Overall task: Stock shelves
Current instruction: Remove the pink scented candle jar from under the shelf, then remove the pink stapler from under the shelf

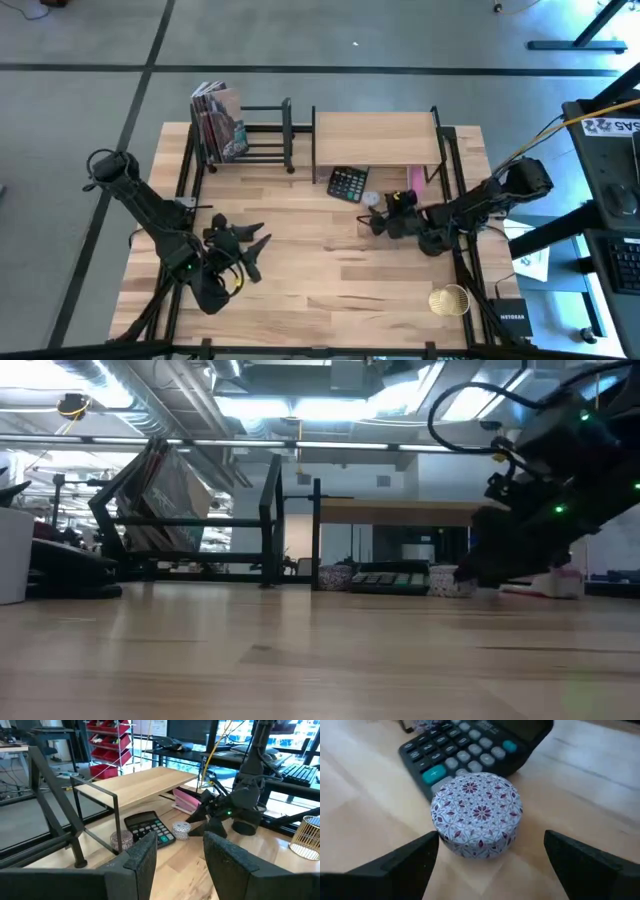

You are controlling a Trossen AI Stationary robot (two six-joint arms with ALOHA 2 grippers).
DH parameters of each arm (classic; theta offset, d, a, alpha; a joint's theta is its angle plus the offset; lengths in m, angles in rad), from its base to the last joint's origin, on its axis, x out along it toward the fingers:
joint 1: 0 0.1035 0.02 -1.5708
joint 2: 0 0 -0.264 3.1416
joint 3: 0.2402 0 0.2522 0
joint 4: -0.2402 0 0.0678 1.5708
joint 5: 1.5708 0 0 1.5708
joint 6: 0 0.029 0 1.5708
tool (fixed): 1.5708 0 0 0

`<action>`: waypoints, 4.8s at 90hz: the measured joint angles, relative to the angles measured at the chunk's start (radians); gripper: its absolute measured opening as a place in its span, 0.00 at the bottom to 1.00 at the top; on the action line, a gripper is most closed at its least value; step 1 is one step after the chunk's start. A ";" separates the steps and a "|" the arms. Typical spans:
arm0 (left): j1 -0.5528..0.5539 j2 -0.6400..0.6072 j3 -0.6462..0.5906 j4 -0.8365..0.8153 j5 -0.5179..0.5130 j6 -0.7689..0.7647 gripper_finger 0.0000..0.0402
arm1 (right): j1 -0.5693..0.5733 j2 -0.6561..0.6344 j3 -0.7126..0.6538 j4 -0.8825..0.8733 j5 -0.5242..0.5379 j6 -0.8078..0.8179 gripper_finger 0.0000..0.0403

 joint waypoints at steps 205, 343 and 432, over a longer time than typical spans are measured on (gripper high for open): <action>-0.121 -0.002 0.000 0.110 0.051 -0.091 0.36 | 0.246 0.557 1.035 -0.020 -0.716 -0.670 0.65; -0.188 -0.009 0.000 0.123 0.046 -0.153 0.36 | 0.124 1.344 2.013 -0.036 -0.667 -0.795 0.87; -0.245 -0.015 0.000 0.192 -0.031 -0.051 0.36 | 0.307 1.188 2.013 -1.565 0.298 -0.546 0.62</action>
